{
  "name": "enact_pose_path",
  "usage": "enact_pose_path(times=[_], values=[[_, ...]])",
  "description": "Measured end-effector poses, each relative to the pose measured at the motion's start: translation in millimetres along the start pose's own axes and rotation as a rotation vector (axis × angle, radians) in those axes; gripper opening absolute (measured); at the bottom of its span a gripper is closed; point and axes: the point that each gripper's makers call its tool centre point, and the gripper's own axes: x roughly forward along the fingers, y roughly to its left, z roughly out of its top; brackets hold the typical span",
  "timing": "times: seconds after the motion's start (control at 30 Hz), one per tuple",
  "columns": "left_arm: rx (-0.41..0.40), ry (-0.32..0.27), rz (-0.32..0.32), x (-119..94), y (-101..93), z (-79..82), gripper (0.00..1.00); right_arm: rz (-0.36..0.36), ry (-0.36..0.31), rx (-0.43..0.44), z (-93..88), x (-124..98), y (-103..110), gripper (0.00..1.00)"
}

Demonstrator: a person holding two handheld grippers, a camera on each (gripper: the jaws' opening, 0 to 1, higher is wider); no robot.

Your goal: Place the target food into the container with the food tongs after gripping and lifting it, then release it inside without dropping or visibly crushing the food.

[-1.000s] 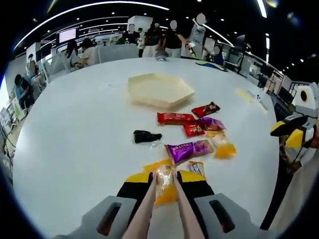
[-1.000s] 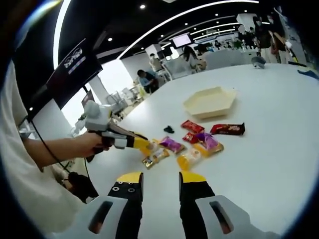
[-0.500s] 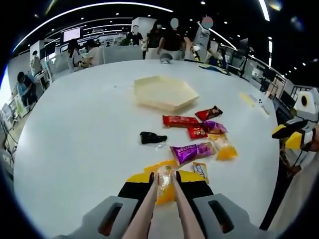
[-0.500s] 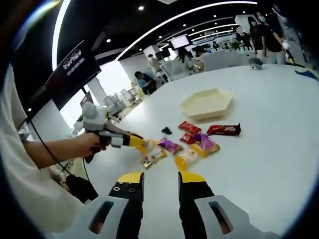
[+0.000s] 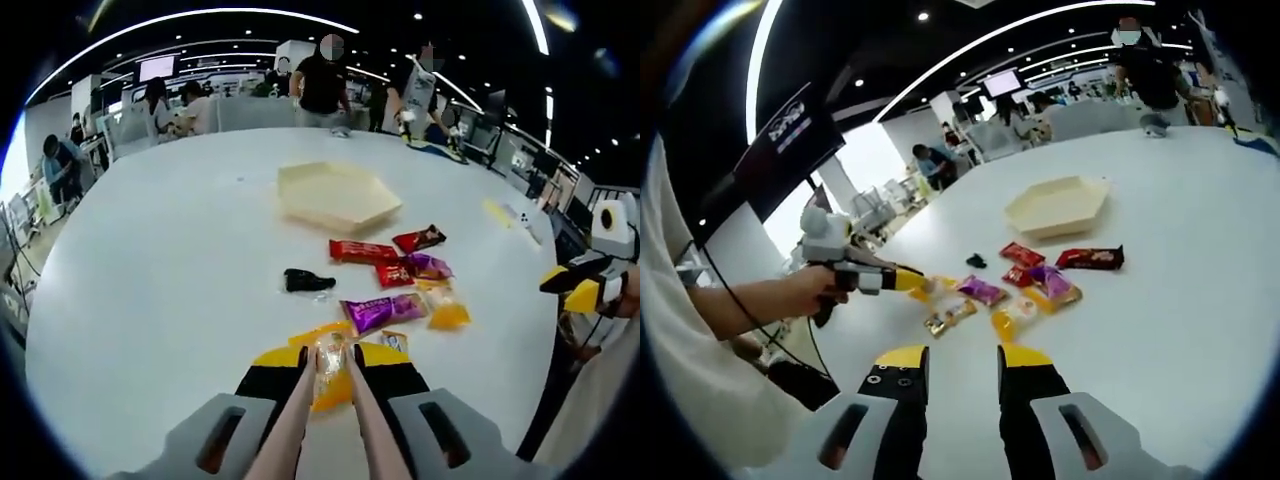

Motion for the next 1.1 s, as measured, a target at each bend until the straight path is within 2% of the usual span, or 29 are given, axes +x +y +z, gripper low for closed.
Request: enact_pose_path(times=[0.23, 0.5, 1.1], values=[[-0.042, -0.013, 0.002, -4.2, 1.6, 2.7, 0.16, 0.002, -0.001, -0.005, 1.0, -2.2, -1.9, 0.26], [-0.066, -0.047, 0.012, -8.1, 4.4, 12.7, 0.16, 0.005, -0.008, -0.003, 4.1, -3.0, -5.4, 0.26], [-0.043, -0.098, -0.005, -11.5, -1.8, 43.1, 0.16, 0.010, -0.019, 0.002, 8.5, -1.7, -8.5, 0.26]])
